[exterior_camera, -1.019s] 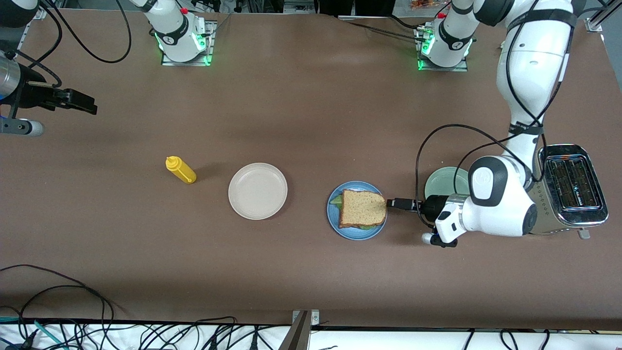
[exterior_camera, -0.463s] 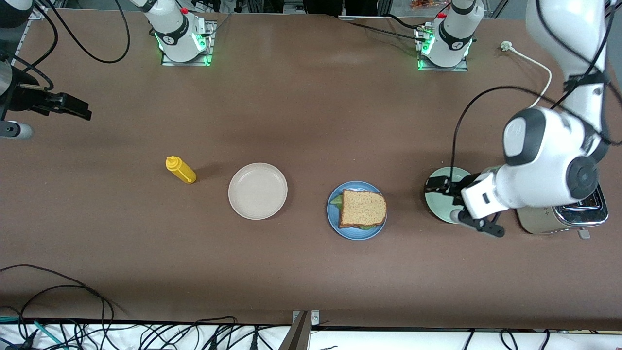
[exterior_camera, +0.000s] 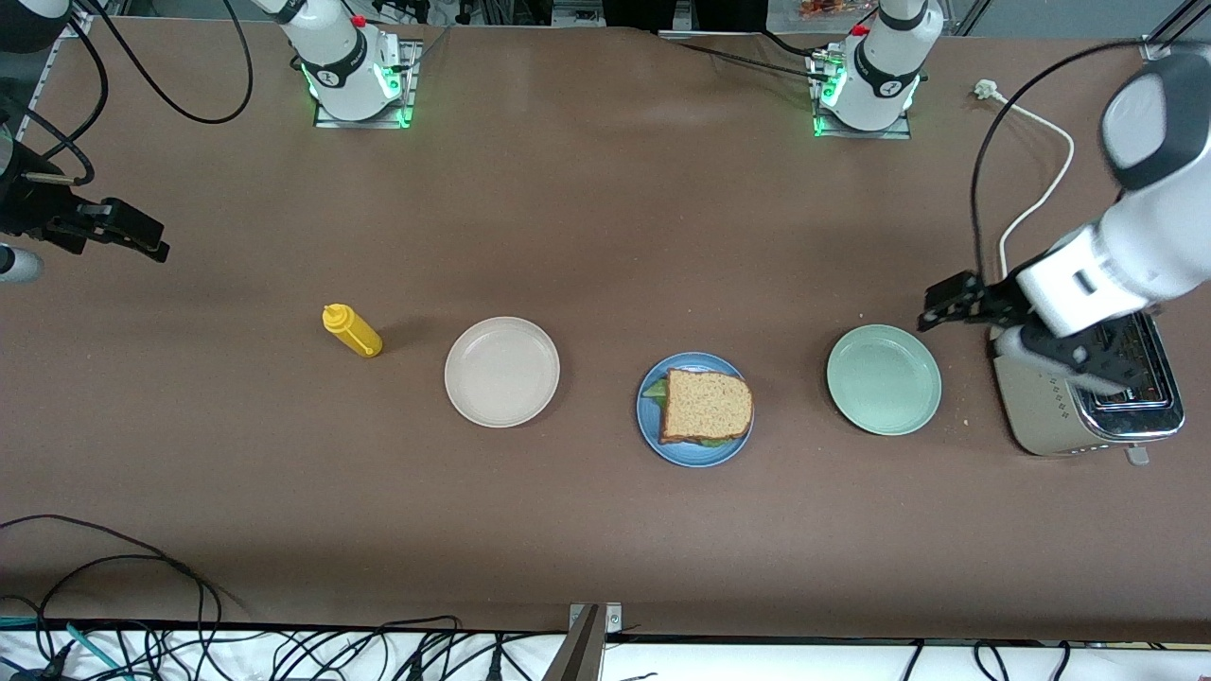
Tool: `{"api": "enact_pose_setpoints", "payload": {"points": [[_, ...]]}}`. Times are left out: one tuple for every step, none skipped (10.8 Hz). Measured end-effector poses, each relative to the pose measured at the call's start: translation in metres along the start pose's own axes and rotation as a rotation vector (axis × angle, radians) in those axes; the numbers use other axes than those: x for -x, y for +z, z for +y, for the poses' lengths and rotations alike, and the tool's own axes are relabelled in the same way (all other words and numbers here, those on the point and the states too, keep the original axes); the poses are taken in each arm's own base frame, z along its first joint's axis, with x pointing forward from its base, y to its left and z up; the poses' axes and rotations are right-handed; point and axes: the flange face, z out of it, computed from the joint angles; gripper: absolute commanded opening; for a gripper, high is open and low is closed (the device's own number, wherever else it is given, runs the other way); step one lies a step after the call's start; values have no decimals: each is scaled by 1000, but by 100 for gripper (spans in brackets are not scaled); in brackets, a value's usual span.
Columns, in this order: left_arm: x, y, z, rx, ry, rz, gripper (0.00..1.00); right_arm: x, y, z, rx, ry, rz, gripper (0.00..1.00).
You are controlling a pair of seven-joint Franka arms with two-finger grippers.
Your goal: Make sandwich in blue plate with both arms
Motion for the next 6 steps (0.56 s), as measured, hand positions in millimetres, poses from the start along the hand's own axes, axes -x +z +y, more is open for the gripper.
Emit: {"api": "enact_pose_setpoints", "payload": {"points": [[13, -26, 6, -27, 10, 26, 100, 0, -1, -1, 0, -2, 4, 100], [27, -45, 12, -37, 15, 45, 100, 1, -3, -1, -1, -2, 8, 100], [42, -57, 16, -50, 18, 47, 100, 1, -4, -2, -1, -3, 11, 100], [56, -67, 16, -77, 20, 28, 100, 2, -5, -3, -1, -6, 12, 100], [69, -76, 14, -104, 10, 2, 100, 2, -5, -4, -1, -8, 12, 100], [82, -85, 11, -126, -14, -30, 100, 2, -5, -5, -1, -8, 12, 100]]}}
